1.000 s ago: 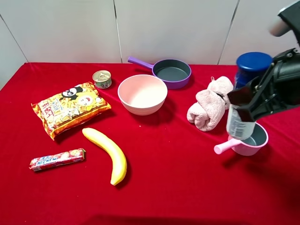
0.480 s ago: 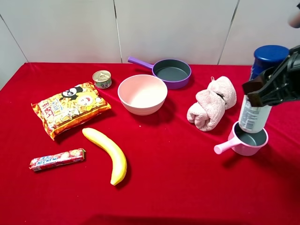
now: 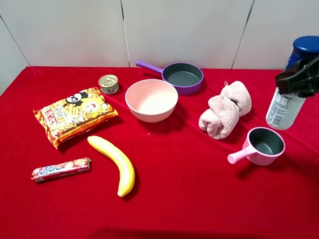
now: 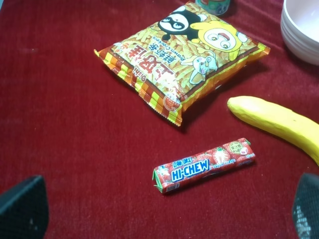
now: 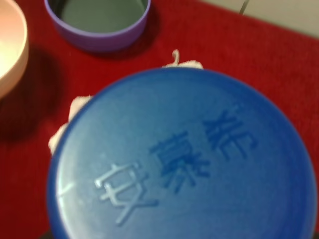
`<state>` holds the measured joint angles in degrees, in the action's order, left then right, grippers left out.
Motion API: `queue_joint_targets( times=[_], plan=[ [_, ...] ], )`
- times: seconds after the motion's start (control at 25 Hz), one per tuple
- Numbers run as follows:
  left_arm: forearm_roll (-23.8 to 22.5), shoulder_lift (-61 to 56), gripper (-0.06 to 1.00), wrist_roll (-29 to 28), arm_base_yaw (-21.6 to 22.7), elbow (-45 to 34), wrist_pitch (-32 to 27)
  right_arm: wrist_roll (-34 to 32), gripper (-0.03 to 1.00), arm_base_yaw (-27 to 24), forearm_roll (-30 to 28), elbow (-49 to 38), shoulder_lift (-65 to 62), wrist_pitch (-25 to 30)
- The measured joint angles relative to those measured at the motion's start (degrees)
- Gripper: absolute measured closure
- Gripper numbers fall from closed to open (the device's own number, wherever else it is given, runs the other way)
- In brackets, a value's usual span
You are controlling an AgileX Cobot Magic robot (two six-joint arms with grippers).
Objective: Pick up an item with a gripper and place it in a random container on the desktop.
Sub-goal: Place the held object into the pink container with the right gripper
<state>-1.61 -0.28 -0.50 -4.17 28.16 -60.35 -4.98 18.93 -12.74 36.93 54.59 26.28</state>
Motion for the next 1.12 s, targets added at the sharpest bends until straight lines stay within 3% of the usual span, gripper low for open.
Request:
queue_joint_targets(
  times=[0.36, 1.12],
  plan=[
    [0.0, 0.0, -0.03, 0.0, 0.0, 0.0, 0.0, 0.0, 0.61, -0.52, 2.81, -3.61, 0.0, -3.21],
    [0.0, 0.0, -0.03, 0.0, 0.0, 0.0, 0.0, -1.3, 0.61, -0.58, 3.26, -7.72, 0.0, -8.66]
  ],
)
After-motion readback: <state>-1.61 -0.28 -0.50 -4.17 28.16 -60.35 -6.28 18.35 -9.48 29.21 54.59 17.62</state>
